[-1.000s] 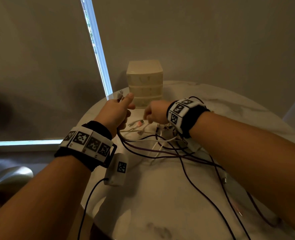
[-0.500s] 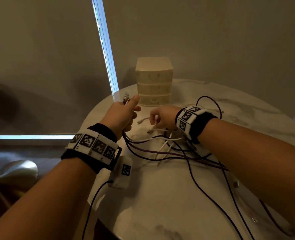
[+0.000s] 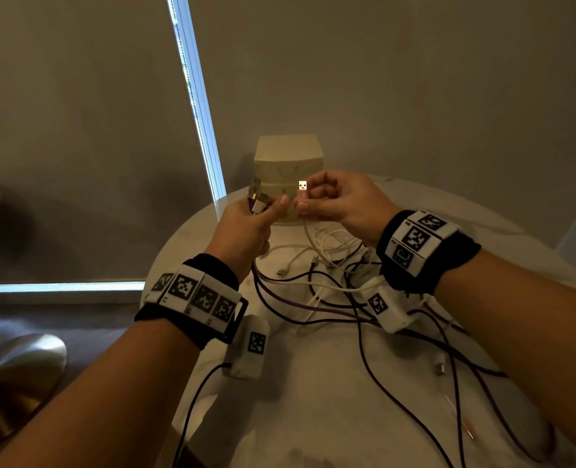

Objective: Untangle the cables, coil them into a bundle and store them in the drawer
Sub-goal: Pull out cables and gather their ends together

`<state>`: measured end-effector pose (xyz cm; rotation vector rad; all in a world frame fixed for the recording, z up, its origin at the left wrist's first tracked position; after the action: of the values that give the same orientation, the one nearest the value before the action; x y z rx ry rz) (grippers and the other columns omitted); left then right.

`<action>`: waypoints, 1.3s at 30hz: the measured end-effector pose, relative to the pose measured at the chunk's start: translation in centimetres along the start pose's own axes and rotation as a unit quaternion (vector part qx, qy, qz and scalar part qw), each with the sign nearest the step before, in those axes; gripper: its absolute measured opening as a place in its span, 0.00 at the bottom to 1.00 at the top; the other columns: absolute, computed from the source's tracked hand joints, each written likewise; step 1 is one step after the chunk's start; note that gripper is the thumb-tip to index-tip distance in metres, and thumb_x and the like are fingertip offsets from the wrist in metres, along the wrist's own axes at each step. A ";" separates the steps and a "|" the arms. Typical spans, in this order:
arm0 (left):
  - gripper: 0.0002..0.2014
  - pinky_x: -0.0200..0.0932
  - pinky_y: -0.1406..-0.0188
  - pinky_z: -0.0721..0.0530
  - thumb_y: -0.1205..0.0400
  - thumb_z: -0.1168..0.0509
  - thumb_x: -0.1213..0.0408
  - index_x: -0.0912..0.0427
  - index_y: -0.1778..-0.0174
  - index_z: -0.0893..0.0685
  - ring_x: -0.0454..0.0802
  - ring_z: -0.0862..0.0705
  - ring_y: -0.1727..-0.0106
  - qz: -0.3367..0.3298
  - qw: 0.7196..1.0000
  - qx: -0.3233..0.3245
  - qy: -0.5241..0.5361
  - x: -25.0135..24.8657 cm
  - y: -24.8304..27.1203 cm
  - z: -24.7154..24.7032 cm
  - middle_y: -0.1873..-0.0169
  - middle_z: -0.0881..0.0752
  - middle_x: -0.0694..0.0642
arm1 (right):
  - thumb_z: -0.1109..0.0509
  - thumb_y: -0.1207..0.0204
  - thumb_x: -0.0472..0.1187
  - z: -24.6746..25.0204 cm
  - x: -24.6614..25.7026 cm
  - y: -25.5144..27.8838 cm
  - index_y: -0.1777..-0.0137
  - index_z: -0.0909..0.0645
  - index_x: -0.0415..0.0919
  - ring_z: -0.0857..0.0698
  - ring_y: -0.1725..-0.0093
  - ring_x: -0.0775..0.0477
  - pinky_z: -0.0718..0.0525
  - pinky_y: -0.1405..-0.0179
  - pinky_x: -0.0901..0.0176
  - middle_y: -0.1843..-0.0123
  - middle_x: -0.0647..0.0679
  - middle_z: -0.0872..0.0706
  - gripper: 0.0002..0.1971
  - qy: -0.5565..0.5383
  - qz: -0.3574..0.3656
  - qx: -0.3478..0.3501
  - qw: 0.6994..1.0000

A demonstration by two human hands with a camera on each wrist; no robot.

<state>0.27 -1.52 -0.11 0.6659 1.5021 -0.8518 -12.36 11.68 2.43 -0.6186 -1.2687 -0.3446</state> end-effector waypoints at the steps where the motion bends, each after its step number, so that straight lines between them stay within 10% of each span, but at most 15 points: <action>1: 0.09 0.36 0.82 0.37 0.15 0.29 0.57 0.60 0.46 0.13 0.42 0.38 0.78 -0.002 1.000 0.010 0.010 -0.2 0.1 -0.3 0.73 0.34 0.52 | 0.22 0.27 0.28 0.1 0.2 0.2 0.43 0.18 0.35 0.08 0.50 0.40 0.09 0.44 0.47 0.54 0.41 0.10 0.14 0.006 0.003 -0.003 1.000; 12: 0.10 0.34 0.81 0.37 0.14 0.30 0.55 0.58 0.49 0.16 0.41 0.38 0.77 0.003 0.996 0.062 0.067 -1.1 0.2 -2.1 0.66 0.32 0.53 | 0.24 0.22 0.38 0.7 1.5 1.3 0.43 0.26 0.37 0.13 0.67 0.44 0.11 0.64 0.52 0.55 0.39 0.13 0.14 0.008 0.023 -0.015 1.000; 19: 0.13 0.33 0.80 0.30 0.11 0.35 0.56 0.63 0.41 0.17 0.38 0.31 0.80 -0.021 0.993 -0.037 0.113 -1.9 0.0 -2.1 0.66 0.15 0.48 | 0.25 0.23 0.32 0.9 0.0 1.9 0.45 0.24 0.37 0.12 0.60 0.43 0.12 0.50 0.42 0.57 0.42 0.12 0.12 0.102 -0.005 0.059 0.993; 24: 0.15 0.54 0.45 0.15 0.08 0.43 0.51 0.53 0.55 0.19 0.48 0.09 0.53 -0.033 0.989 -0.068 0.125 -2.2 -0.1 -1.3 0.59 0.08 0.51 | 0.29 0.20 0.54 3.5 -1.5 2.3 0.54 0.12 0.45 0.10 0.49 0.48 0.17 0.36 0.48 0.55 0.47 0.07 0.12 0.254 -0.046 0.075 0.963; 27: 0.14 0.48 0.64 0.11 0.08 0.44 0.51 0.56 0.54 0.23 0.46 0.17 0.73 -0.025 0.971 -0.040 0.235 -2.7 0.4 -1.7 0.75 0.22 0.48 | 0.30 0.19 0.55 4.7 -2.2 2.2 0.55 0.13 0.48 0.16 0.59 0.54 0.18 0.50 0.55 0.61 0.54 0.12 0.12 0.379 -0.092 0.104 0.915; 30: 0.15 0.36 0.82 0.29 0.09 0.41 0.50 0.54 0.57 0.24 0.40 0.32 0.80 -0.040 0.969 -0.087 0.226 -3.7 0.2 -1.4 0.78 0.30 0.45 | 0.31 0.18 0.52 5.4 -4.1 1.9 0.53 0.10 0.47 0.14 0.52 0.49 0.16 0.48 0.52 0.54 0.50 0.10 0.12 0.512 -0.147 0.154 0.832; 34: 0.16 0.37 0.82 0.32 0.13 0.32 0.50 0.51 0.63 0.25 0.40 0.35 0.81 -0.087 0.992 -0.073 0.063 -4.1 -0.1 -0.9 0.80 0.31 0.43 | 0.31 0.18 0.50 6.7 -2.8 0.5 0.52 0.09 0.49 0.13 0.51 0.47 0.19 0.52 0.56 0.55 0.51 0.09 0.10 0.507 -0.138 0.026 0.851; 39: 0.06 0.43 0.61 0.17 0.16 0.27 0.56 0.53 0.55 0.14 0.33 0.15 0.67 -0.143 0.980 -0.066 -0.120 -2.9 0.0 -1.3 0.63 0.12 0.45 | 0.29 0.20 0.54 6.3 3.2 -0.3 0.50 0.09 0.48 0.21 0.63 0.57 0.29 0.67 0.64 0.64 0.58 0.17 0.12 0.428 0.047 -0.125 0.894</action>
<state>-0.18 -0.27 2.82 0.2414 1.4378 -1.0025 -16.53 15.55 6.64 -0.6358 -0.3428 -0.6211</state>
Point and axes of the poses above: each hand's wrist, its own y-axis away from the middle knuckle, its own z-axis out of the back of the hand, x = y × z, the point moved 1 cm from there along -y, towards the middle knuckle
